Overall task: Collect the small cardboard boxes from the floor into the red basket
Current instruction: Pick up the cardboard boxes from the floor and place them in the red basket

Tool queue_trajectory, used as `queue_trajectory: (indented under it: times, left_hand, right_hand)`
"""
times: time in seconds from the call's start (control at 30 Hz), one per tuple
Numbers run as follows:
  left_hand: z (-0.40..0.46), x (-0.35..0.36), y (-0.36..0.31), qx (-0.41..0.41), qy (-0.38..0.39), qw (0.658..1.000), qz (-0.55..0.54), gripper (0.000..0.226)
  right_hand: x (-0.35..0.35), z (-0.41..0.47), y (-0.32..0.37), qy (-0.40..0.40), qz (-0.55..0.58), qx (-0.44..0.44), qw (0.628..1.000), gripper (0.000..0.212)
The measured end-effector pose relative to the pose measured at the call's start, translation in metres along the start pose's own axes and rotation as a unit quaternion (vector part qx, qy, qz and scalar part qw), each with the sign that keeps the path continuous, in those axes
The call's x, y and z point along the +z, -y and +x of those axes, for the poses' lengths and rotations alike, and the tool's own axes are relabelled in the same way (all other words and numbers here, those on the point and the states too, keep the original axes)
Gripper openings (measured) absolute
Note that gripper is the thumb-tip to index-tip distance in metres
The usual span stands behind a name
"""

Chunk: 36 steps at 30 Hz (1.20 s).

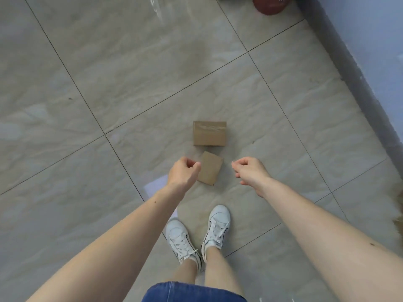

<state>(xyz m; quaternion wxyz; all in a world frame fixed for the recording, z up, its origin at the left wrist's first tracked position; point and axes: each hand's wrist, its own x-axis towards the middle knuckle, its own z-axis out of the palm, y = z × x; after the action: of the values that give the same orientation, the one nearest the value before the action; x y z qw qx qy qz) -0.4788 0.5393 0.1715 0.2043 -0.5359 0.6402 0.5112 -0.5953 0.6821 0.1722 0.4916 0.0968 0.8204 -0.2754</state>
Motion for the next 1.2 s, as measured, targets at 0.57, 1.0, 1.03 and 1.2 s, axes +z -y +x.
queue_trajectory:
  times: [0.57, 1.0, 1.03, 1.2]
  left_hand:
    - [0.173, 0.121, 0.110, -0.014, 0.091, 0.995, -0.025, 0.070]
    - [0.082, 0.047, 0.056, 0.049, 0.027, 0.994, -0.099, 0.029]
    - [0.067, 0.033, 0.046, 0.057, 0.018, 0.993, -0.106, 0.025]
    - [-0.015, -0.042, -0.007, 0.098, -0.035, 0.981, -0.165, 0.019]
  right_hand:
    - [0.124, 0.190, -0.106, 0.065, 0.004, 0.075, 0.995, 0.046]
    - [0.077, 0.087, -0.033, 0.007, -0.002, 0.028, 1.000, 0.035]
    - [0.070, 0.069, -0.020, 0.002, -0.004, 0.017, 1.000, 0.035]
    - [0.041, -0.032, 0.056, -0.026, 0.005, -0.042, 0.999, 0.035]
